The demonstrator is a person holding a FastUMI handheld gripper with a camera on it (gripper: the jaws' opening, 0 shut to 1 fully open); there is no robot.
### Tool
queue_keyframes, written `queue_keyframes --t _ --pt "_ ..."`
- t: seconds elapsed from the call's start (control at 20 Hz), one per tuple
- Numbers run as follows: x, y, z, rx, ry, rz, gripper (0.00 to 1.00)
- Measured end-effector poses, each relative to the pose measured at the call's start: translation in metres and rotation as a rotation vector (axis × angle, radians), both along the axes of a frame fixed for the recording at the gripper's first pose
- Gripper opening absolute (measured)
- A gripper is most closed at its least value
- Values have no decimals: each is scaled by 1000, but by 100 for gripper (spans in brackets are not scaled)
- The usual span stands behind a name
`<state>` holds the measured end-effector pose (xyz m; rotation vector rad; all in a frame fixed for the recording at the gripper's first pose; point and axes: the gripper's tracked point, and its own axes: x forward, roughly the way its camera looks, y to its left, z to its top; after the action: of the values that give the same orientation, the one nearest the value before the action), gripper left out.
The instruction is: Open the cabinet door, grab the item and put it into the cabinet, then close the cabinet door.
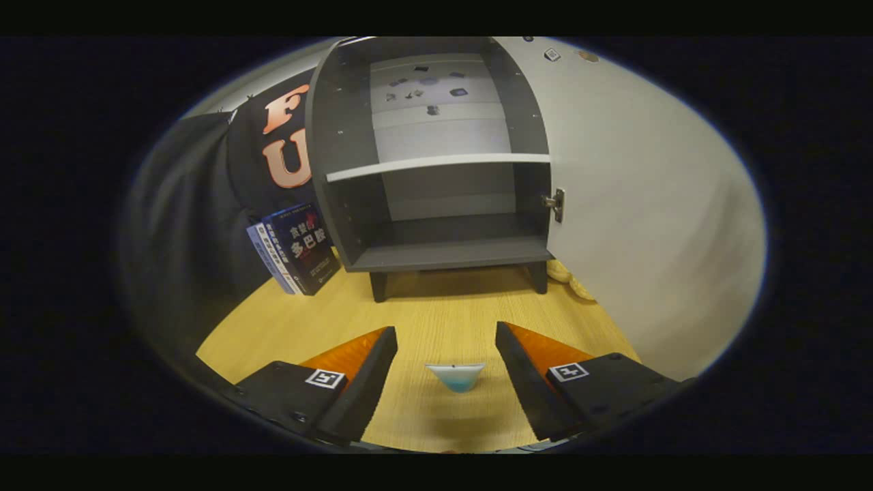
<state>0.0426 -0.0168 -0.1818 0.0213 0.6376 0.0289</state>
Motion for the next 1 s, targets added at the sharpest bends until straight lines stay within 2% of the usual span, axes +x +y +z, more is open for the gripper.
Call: queue_keyframes --t 0.2,0.35,0.4,0.5,0.55,0.7,0.9,1.0 --pt "-23 0 -28 49 121 -60 94" --pt "-28 2 -36 70 156 -82 91" --pt "-27 2 -35 67 151 -76 88" --pt "-25 -3 -32 36 144 -74 62" --pt "-23 -4 -24 35 125 -64 61" --pt "0 1 23 36 9 -2 60" --pt "47 11 127 30 -213 86 60" --pt "71 22 165 52 -266 105 60"
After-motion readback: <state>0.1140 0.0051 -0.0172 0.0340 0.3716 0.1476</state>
